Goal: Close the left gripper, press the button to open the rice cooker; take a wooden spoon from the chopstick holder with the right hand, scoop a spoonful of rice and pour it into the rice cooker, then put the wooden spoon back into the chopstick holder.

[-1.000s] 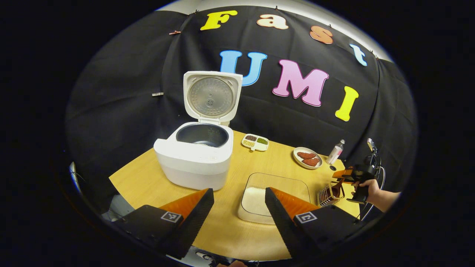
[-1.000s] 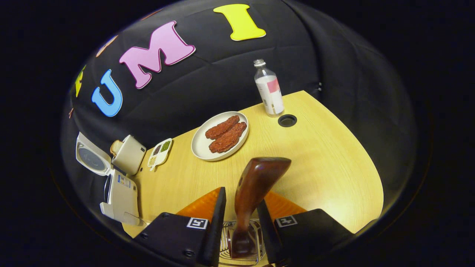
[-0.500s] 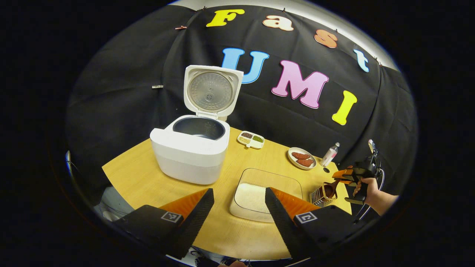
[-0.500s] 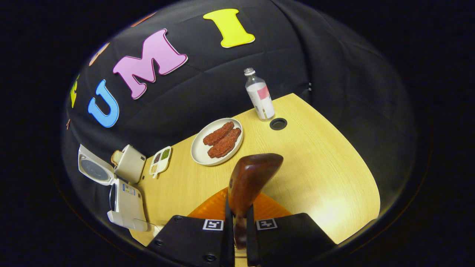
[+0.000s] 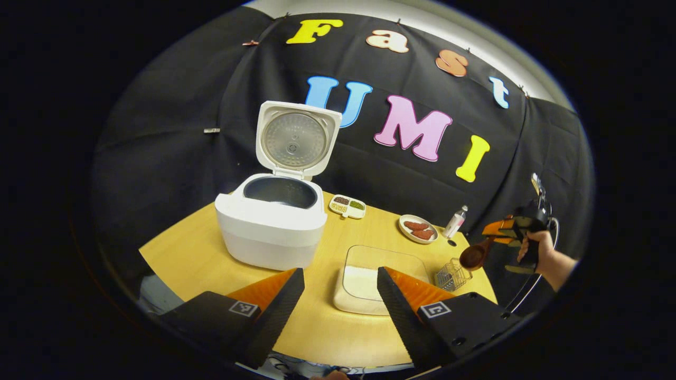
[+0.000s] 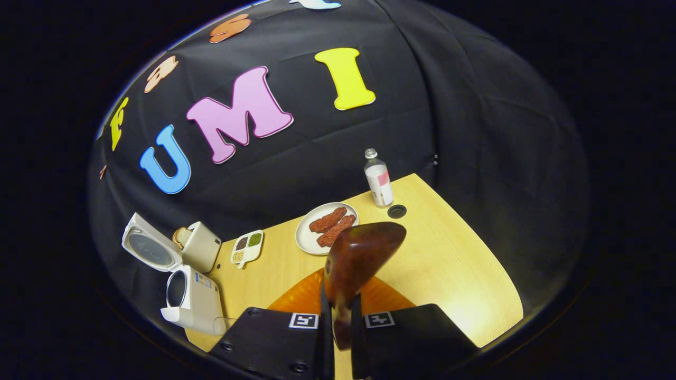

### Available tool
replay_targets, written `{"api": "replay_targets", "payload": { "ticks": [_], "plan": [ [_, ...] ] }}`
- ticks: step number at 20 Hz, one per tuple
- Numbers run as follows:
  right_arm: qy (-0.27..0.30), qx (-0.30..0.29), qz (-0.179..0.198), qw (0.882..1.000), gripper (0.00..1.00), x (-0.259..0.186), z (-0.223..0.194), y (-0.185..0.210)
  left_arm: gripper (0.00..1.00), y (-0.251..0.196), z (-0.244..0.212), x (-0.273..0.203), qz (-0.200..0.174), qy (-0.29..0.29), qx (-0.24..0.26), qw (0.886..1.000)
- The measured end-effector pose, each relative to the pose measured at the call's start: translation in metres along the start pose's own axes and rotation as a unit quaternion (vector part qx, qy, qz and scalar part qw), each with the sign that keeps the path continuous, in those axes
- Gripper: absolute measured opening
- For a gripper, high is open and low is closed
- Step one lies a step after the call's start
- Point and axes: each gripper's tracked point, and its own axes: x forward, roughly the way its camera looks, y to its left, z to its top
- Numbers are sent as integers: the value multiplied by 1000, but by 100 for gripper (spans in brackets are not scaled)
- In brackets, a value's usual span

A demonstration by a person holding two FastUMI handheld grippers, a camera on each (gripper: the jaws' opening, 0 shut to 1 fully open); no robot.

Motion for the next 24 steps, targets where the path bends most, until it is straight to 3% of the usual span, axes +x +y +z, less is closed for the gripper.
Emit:
{"api": "replay_targets", "payload": {
  "ticks": [6,11,18,20,21,24],
  "plan": [
    [-29,-9,20,999,17,-34,-11,73,95,36,-11,-14,-42,15,17,999],
    [-26,-18,49,998,17,-35,-60,124,95,73,-23,-15,-45,20,6,999],
    [17,-43,48,998,17,-8,-161,149,96,107,-54,-22,-47,42,-15,998],
    [18,-54,34,998,12,1,-172,148,95,114,-62,-22,-47,51,-17,997],
    [14,-51,28,998,17,4,-175,149,95,116,-67,-22,-46,54,-16,997],
    [-2,-27,11,1000,17,17,-182,155,95,128,-79,-19,-30,69,-2,997]
  ]
}}
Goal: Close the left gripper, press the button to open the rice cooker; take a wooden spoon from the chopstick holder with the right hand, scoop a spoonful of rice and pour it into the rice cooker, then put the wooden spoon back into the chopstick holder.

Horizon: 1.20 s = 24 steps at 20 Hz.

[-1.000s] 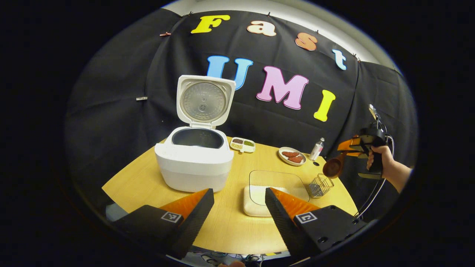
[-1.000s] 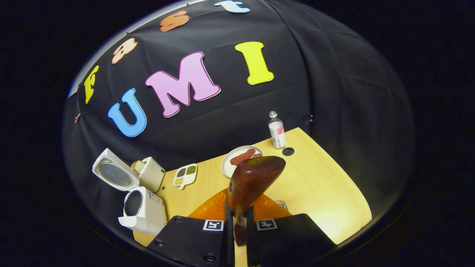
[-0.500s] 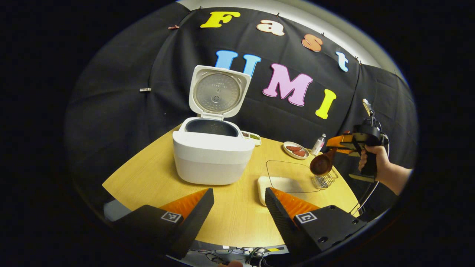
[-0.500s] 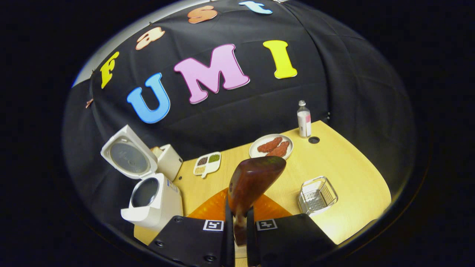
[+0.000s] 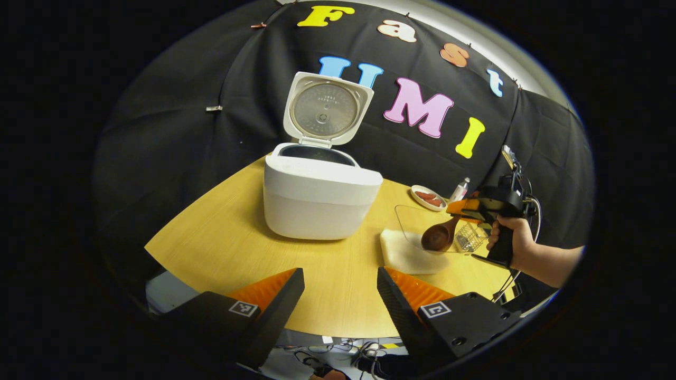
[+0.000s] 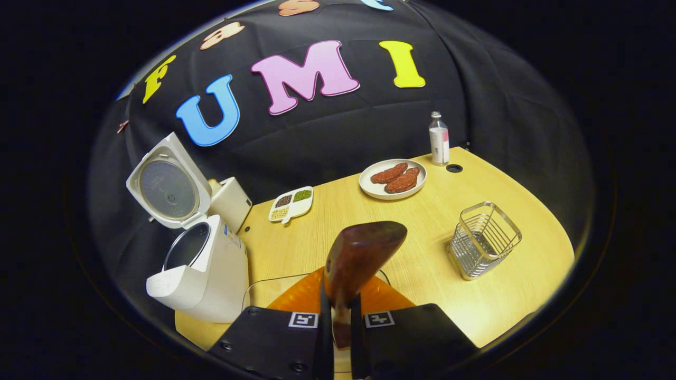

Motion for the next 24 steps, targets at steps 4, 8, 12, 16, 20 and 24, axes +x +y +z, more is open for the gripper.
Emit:
{"api": "replay_targets", "payload": {
  "ticks": [4,8,12,16,20,24],
  "plan": [
    [7,-8,-21,1000,17,13,-28,9,95,-4,-9,-1,-10,9,-16,1000],
    [3,-10,-9,1000,17,8,-41,29,95,-3,-10,-2,-9,9,-16,1000],
    [17,11,1,1000,17,1,-53,46,96,5,-7,-1,-6,3,-15,1000],
    [27,33,11,999,17,-5,-61,60,95,9,-2,-1,-2,0,-26,1000],
    [44,93,16,995,17,-7,-63,64,95,16,-4,-3,-1,4,-25,1000],
    [53,135,14,989,17,-10,-63,57,95,22,-8,-8,-2,6,-24,1000]
  ]
}}
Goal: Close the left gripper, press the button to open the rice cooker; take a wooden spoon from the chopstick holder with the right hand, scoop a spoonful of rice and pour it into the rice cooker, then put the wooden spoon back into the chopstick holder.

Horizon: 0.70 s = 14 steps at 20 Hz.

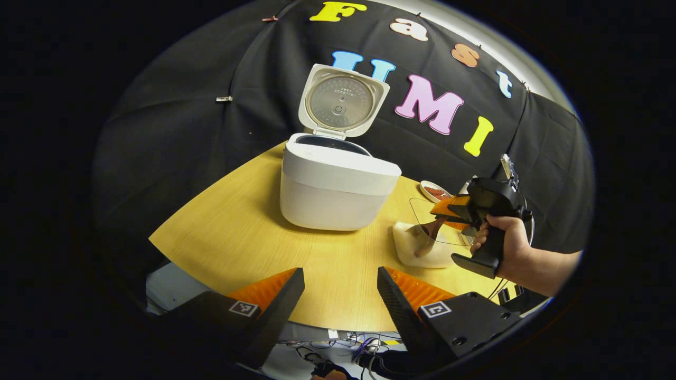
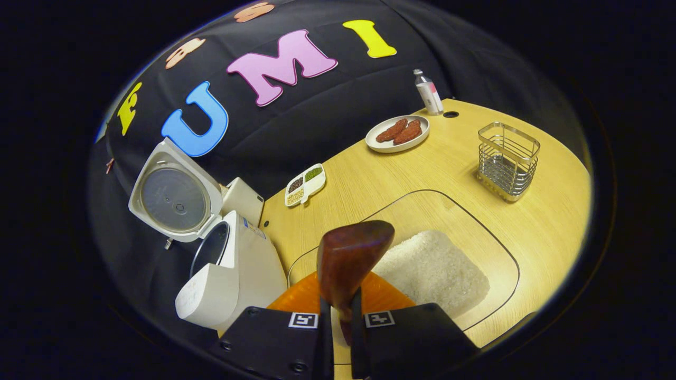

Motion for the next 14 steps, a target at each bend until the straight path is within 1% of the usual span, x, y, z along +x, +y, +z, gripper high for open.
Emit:
{"api": "replay_targets", "payload": {
  "ticks": [2,5,8,11,14],
  "plan": [
    [-4,25,1,1000,17,-4,8,-5,96,2,2,-1,0,-5,4,1000],
    [-7,81,5,997,17,-10,22,-13,95,2,4,-3,-2,-3,12,1000],
    [-9,135,6,991,17,-17,37,-26,95,5,23,-3,4,-27,29,999],
    [-23,167,-2,986,17,-22,51,-42,95,5,36,0,1,-38,15,999],
    [-30,193,-2,981,17,-31,65,-46,95,3,45,-2,-2,-47,35,998]
  ]
}}
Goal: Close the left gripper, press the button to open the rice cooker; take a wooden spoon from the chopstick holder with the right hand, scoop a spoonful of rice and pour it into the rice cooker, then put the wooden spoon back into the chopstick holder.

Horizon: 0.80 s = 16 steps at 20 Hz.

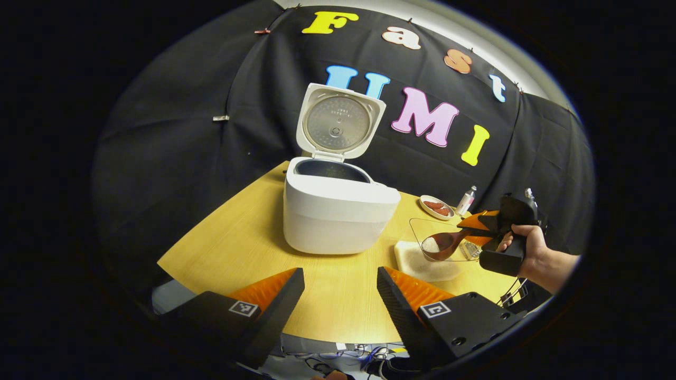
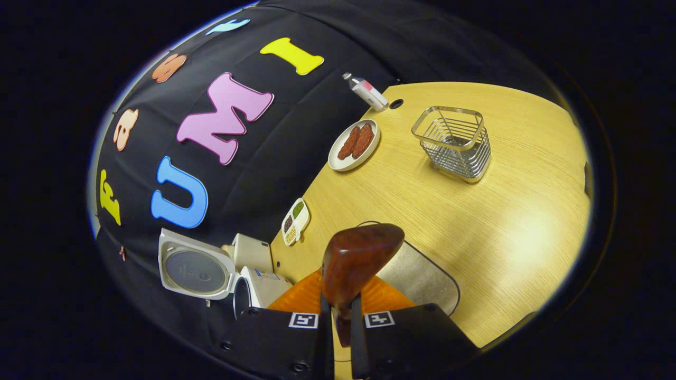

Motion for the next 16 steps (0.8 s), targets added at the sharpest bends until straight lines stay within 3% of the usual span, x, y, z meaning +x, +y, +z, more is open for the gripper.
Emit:
{"api": "replay_targets", "payload": {
  "ticks": [5,10,16],
  "plan": [
    [-9,28,17,999,17,-11,26,21,95,-12,0,-1,-16,0,-2,1000],
    [-15,56,49,997,17,-17,50,67,95,-25,6,0,-25,-12,-10,1000],
    [2,59,86,995,17,-18,42,127,95,-19,14,2,-20,-21,-24,999]
  ]
}}
